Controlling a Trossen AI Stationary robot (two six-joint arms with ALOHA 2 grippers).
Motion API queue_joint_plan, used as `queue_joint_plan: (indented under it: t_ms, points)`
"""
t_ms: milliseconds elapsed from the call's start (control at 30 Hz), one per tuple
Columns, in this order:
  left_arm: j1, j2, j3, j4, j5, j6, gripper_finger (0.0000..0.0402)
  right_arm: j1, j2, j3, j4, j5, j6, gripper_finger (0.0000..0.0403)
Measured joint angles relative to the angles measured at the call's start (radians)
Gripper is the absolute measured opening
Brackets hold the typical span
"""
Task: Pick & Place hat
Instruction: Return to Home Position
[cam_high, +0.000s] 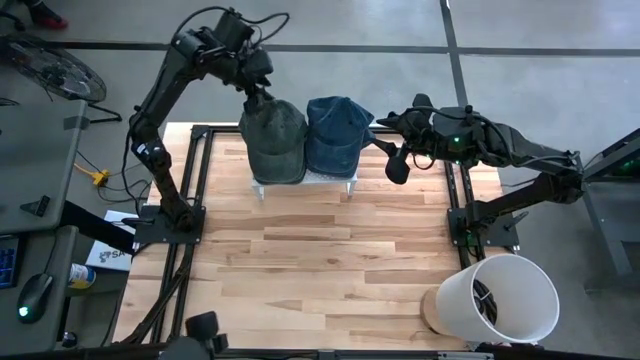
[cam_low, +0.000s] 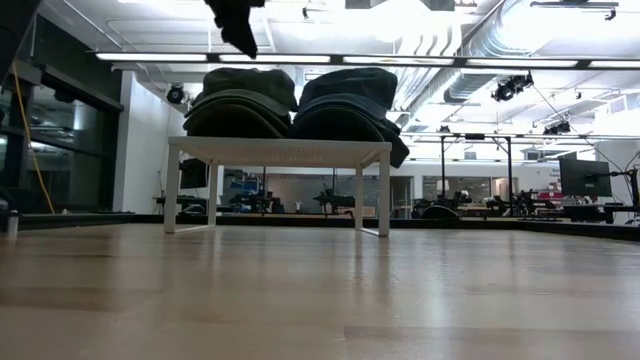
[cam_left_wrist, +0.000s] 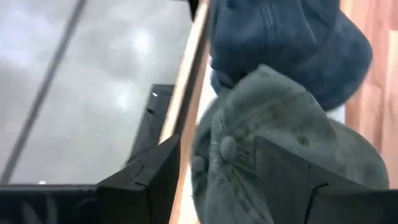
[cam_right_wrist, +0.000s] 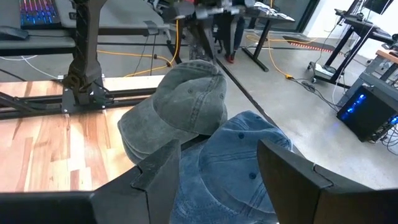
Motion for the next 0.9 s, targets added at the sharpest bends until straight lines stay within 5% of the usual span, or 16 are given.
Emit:
queue_joint_plan:
  t_ms: [333, 633, 767, 900]
  points:
    - [0.000, -0.042, 0.061, -0.002, -0.042, -0.167, 0.0206, 0.000, 0.000, 0.000, 0.004, 0.031, -0.003, 0.0206]
    - [-0.016, -0.128, 0.053, -0.042, 0.224, -0.237, 0.0206, 0.000, 0.000, -0.001, -0.177, 0.012, 0.117, 0.0206]
    - [-0.092, -0.190, -0.032, -0.031, 0.195, -0.255, 0.0206, 0.006, -0.034, -0.134, -0.149, -0.048, 0.208, 0.0206]
    - [-0.196, -0.311, -0.256, 0.119, 0.143, -0.322, 0.0206, 0.010, -0.127, -0.379, 0.079, -0.139, 0.289, 0.0206]
